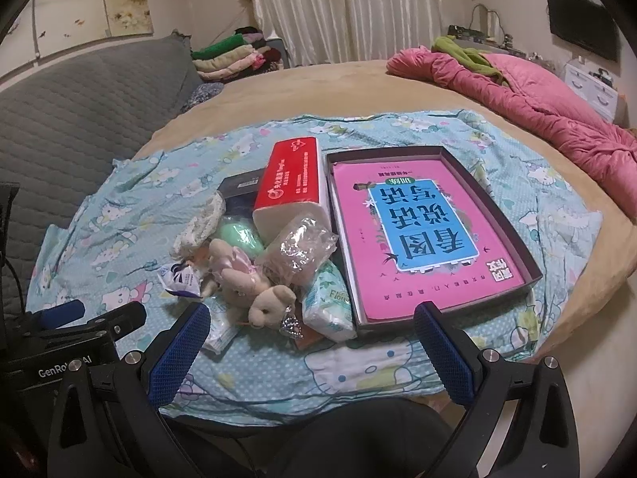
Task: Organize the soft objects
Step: 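Move both grippers toward the pile of items on the sheet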
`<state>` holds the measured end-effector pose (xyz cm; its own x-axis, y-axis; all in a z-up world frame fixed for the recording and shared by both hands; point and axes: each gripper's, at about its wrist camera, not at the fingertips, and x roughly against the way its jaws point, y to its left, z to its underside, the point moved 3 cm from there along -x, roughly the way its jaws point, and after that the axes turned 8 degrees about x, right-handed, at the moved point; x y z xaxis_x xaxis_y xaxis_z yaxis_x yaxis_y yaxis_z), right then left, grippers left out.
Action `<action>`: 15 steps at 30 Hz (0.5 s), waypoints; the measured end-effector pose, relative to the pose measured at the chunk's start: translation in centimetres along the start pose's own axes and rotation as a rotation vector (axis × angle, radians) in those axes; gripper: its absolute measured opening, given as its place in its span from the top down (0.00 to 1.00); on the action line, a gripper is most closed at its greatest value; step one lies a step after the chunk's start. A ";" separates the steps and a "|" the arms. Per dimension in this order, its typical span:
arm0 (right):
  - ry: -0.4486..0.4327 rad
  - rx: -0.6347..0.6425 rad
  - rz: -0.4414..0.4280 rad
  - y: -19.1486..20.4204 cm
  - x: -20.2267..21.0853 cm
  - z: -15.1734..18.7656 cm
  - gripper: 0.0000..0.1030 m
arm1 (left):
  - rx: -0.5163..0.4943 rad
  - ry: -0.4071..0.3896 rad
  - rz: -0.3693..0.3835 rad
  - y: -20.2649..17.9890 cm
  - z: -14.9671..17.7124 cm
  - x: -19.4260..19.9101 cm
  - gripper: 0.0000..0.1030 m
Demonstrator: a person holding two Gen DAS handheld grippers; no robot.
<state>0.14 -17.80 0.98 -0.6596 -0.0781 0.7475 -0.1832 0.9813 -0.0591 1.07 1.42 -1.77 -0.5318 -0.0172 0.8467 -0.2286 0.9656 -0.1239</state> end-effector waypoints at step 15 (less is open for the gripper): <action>-0.003 0.004 -0.009 0.3 0.1 -0.2 0.01 | -0.011 -0.007 0.012 -0.6 -0.1 0.4 0.02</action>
<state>0.15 -17.53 1.15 -0.6598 -0.0871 0.7463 -0.1920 0.9798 -0.0554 1.06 0.88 -1.34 -0.5404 -0.0079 0.8414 -0.2136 0.9685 -0.1281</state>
